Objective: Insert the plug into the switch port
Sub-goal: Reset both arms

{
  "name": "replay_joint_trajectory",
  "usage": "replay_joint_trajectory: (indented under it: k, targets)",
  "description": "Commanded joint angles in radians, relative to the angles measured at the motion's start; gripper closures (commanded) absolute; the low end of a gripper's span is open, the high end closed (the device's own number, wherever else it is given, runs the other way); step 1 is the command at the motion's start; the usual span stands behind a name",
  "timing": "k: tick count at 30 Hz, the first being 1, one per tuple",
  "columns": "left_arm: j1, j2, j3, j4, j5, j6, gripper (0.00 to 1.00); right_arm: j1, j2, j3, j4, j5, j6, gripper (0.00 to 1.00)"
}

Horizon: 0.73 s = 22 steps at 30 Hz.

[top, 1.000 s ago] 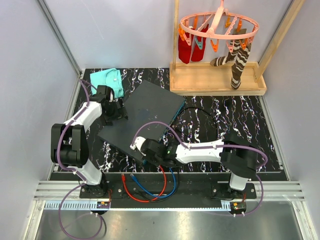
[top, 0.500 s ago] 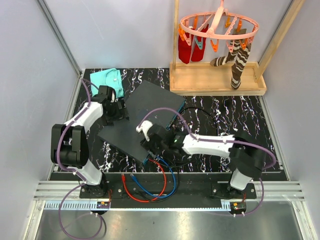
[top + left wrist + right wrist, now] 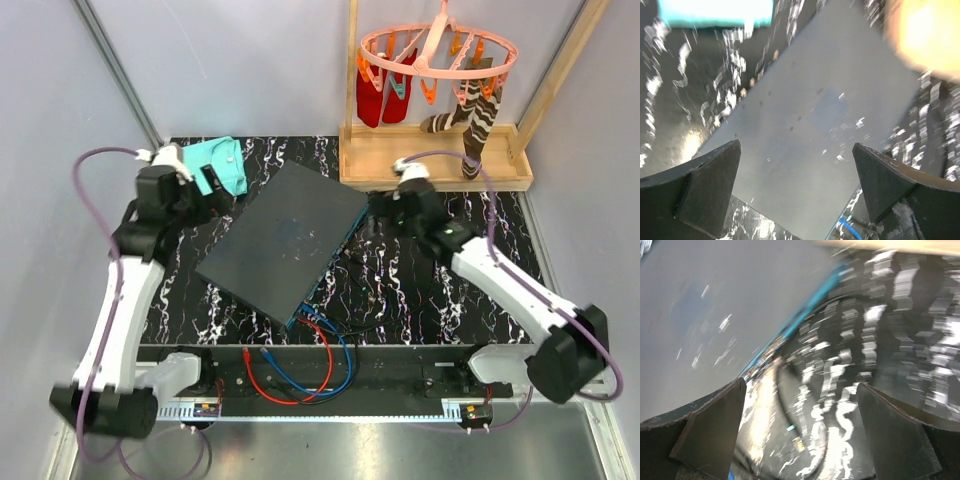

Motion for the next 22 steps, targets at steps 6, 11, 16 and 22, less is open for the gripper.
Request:
replay_joint_trajectory:
  k: [6, 11, 16, 22]
  targets:
    - [-0.004, -0.452, 0.022, -0.01, -0.297, -0.059, 0.01, -0.145, -0.29, 0.083, -0.058, 0.377, -0.055, 0.0]
    - [-0.004, -0.549, 0.072, -0.026, -0.409, -0.016, 0.01, -0.145, -0.378, 0.078, 0.059, 0.47, -0.156, 0.0]
    - [-0.018, -0.543, 0.108, -0.041, -0.443, -0.005, 0.01, -0.145, -0.442, 0.063, 0.143, 0.522, -0.23, 0.0]
    - [-0.048, -0.526, 0.118, -0.026, -0.443, 0.001, 0.01, -0.145, -0.485, 0.049, 0.175, 0.559, -0.256, 0.0]
